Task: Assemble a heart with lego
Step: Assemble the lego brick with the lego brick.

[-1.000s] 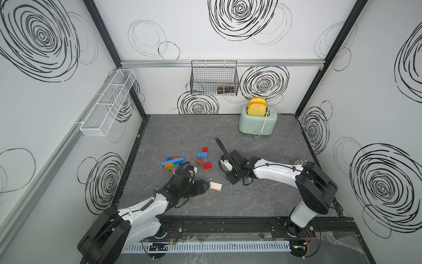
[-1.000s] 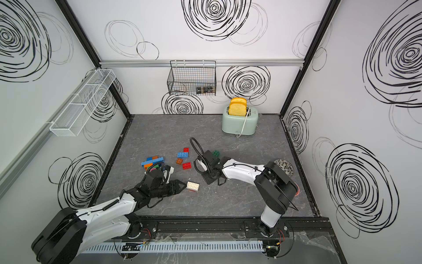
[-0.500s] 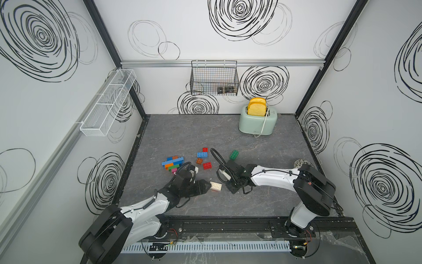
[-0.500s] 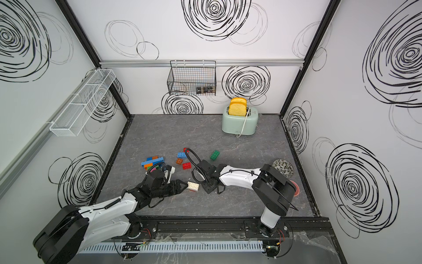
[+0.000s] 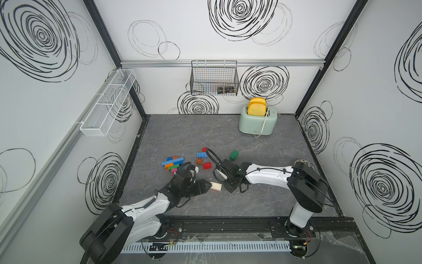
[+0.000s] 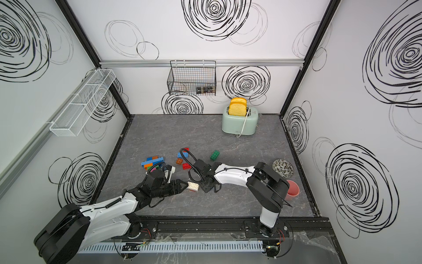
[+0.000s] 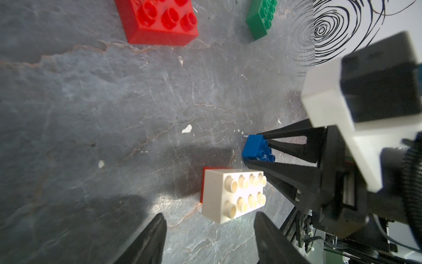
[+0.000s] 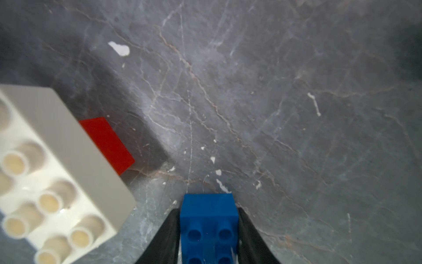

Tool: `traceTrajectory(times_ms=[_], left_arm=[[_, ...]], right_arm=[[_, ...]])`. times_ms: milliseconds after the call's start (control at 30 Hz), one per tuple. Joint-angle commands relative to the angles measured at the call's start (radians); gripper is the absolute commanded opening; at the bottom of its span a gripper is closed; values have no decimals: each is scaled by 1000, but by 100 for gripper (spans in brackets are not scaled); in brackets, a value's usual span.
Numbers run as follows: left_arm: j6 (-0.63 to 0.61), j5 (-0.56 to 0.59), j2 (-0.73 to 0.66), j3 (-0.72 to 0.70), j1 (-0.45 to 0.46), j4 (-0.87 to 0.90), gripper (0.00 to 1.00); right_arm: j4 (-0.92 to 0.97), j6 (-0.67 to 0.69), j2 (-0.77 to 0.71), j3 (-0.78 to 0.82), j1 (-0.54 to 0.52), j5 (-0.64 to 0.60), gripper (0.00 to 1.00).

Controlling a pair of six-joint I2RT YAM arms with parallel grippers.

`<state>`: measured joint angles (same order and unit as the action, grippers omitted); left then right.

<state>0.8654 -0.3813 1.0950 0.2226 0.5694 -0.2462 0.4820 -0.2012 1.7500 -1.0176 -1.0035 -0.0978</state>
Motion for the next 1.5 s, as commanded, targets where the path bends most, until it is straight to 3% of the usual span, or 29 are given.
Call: traceTrajectory(times_ms=[0, 300, 667, 1100, 1467], left_arm=[[13, -2, 3, -14, -2, -55, 66], [3, -32, 17, -9, -2, -75, 66], [12, -70, 98, -8, 9, -194, 65], [-9, -51, 182, -18, 22, -260, 53], [4, -39, 198, -60, 21, -315, 50]], right_arm=[[49, 6, 9, -25, -13, -28, 39], [65, 35, -40, -29, -14, -23, 33], [59, 193, -148, -27, 3, 53, 29], [53, 362, -138, -113, -4, 187, 29], [68, 451, -41, -163, -6, 255, 28]])
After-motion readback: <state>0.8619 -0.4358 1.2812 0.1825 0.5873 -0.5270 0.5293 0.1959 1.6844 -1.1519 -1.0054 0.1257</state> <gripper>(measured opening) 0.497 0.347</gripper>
